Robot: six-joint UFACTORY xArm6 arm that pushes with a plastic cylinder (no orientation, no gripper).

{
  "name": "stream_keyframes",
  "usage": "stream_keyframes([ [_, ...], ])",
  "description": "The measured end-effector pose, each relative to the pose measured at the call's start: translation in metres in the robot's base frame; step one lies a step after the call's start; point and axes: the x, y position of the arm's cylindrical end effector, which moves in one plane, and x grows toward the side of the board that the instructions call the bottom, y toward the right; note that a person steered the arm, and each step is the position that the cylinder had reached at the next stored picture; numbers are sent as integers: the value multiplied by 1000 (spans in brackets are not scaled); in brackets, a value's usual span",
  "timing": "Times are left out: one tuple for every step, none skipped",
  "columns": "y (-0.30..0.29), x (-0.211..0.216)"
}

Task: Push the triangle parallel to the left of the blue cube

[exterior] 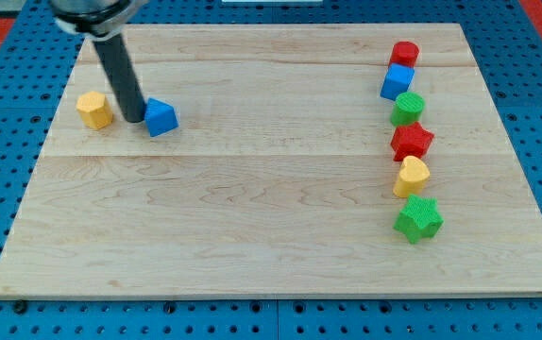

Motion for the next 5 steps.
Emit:
stream_keyframes([
  [41, -2],
  [11, -1],
  [-7, 14],
  [-5, 45],
  [7, 52],
])
